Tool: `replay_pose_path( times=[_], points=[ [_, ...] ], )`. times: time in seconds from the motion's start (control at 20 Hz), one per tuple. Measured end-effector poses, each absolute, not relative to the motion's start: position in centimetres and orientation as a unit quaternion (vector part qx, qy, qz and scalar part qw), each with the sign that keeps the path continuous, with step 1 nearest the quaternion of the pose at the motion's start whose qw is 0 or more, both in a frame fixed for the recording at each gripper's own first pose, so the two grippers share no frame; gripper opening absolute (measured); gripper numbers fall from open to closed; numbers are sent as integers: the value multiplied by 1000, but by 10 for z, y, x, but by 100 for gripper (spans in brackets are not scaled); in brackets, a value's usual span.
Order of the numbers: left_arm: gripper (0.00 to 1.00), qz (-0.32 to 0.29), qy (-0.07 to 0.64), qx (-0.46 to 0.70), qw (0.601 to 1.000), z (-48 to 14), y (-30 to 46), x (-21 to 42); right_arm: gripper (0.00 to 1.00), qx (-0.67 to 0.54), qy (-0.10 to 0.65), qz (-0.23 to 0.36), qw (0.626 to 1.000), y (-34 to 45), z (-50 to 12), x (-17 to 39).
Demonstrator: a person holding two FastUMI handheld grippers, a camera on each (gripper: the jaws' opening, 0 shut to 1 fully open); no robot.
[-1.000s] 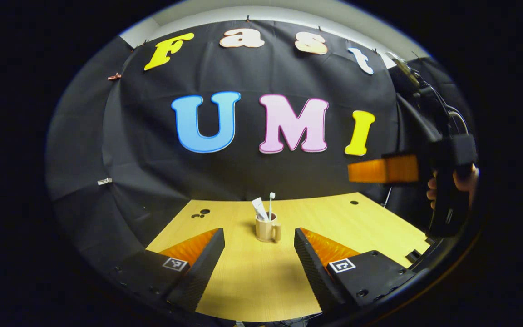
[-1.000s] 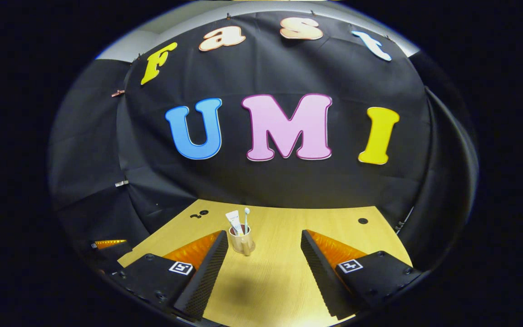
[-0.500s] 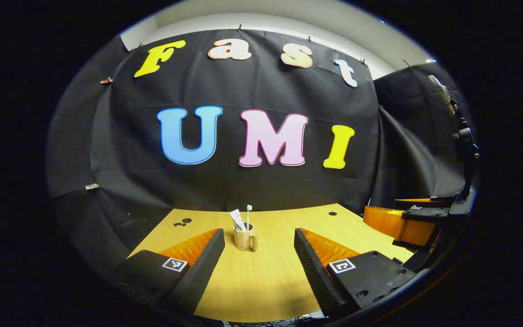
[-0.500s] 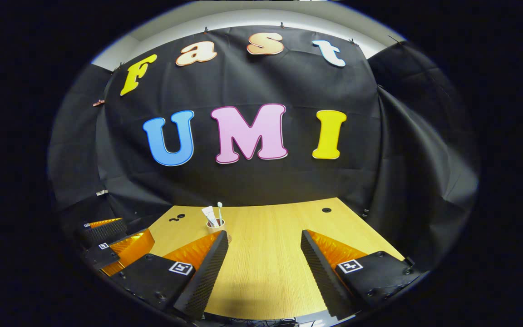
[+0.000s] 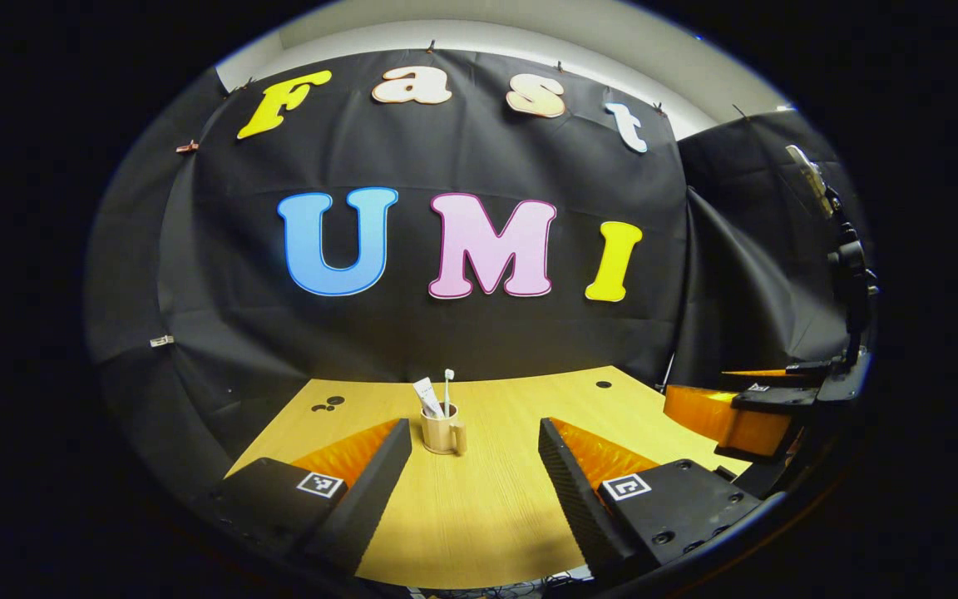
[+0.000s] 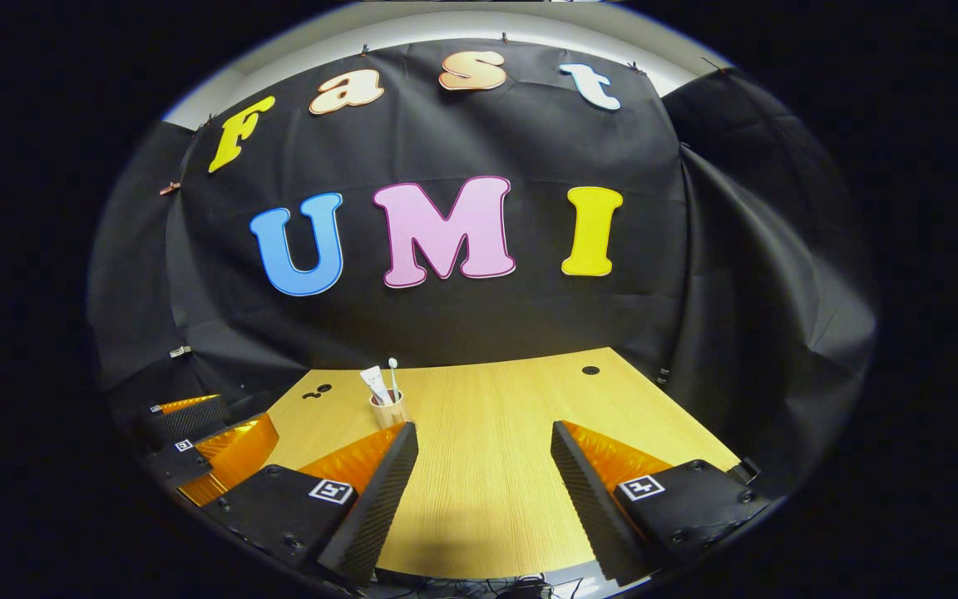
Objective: Put the toothbrush and toothpaste on the desktop into the cup, then pick up the cup and place it on the coaster on the desktop.
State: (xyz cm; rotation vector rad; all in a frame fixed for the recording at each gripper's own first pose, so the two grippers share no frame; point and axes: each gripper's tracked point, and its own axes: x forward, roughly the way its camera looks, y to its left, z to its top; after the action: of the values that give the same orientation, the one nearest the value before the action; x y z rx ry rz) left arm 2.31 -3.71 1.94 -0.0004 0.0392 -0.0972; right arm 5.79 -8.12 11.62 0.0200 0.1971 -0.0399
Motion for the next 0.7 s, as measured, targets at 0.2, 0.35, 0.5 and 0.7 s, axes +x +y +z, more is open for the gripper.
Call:
replay_pose_path(
  times=[0.2,0.35,0.5,0.7],
  points=[
    [97,-41,21,2,999,16,-32,21,98,18,110,-13,994,-77,109,57],
    [97,-38,20,7,999,15,-29,21,99,20,112,-6,993,-72,107,59],
    [97,-38,12,11,999,18,-28,21,98,17,110,-5,994,-71,107,59],
    [97,-43,20,12,999,9,-33,19,98,17,115,1,993,-68,101,56]
  ],
)
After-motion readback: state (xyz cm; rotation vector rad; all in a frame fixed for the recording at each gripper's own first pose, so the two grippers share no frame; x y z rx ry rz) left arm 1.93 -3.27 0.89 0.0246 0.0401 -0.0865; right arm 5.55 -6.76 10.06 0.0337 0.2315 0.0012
